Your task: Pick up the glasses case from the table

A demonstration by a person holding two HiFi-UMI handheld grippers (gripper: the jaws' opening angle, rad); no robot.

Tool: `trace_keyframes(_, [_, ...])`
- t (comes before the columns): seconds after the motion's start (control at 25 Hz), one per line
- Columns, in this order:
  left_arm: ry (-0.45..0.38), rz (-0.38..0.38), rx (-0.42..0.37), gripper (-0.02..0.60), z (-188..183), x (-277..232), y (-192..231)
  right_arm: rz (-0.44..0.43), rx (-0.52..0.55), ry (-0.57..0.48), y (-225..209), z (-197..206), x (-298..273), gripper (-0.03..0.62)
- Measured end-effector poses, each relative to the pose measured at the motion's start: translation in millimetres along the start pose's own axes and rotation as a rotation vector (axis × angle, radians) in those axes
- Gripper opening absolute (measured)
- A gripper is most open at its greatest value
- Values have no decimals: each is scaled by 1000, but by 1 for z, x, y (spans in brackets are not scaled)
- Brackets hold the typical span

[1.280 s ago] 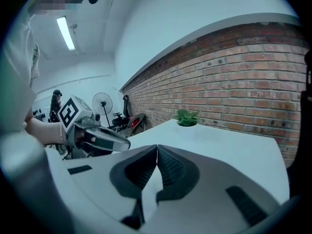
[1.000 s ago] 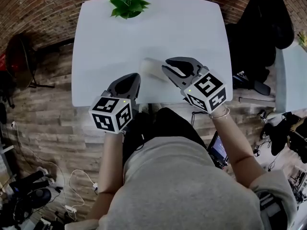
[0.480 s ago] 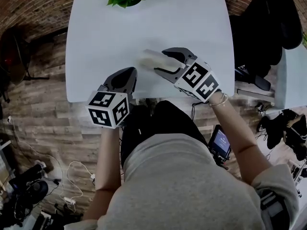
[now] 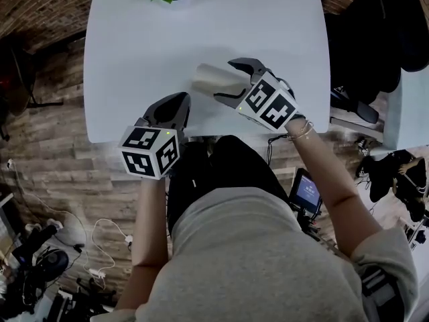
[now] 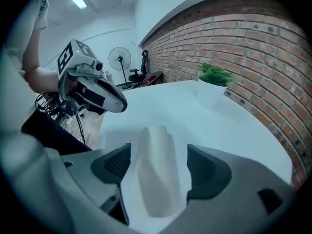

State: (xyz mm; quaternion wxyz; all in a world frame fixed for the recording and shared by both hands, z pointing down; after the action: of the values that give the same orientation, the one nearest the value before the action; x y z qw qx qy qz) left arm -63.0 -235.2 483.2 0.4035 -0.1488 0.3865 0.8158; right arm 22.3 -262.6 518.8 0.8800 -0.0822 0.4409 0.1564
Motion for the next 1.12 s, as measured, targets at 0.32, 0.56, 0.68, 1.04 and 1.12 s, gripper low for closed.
trace_keyframes(0.32, [18,-7,22,11,6,-9,6,-55,34,82,5,19,-25,367])
trace_keyframes(0.56, [16,-18,33,11,6,-10,8,-84,83,126,10,28,-36,367])
trace_keyframes(0.68, [17,-21,36,11,7,-11,8,-98,105,144,13,33,-39,367])
trace_keyframes(1.04, [14,-31,44,11,12,-14,6,-105,107,115,13,36,-41,367])
trace_keyframes(1.12, [18,-36,49,11,15,-16,7,-101,106,104,13,36,-40,367])
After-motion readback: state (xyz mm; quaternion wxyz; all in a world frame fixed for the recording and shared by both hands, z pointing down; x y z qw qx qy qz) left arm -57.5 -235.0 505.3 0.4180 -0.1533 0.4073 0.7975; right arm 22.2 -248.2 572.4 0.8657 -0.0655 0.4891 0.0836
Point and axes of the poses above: the fingertips, and each gripper's own axes: x backward along the fingers, y to its left, z out of its underside, the point moved 1 cm from there along x, backward along the fingers, and after that the axes turned 4 degrees about x, right-handed, at the moved point
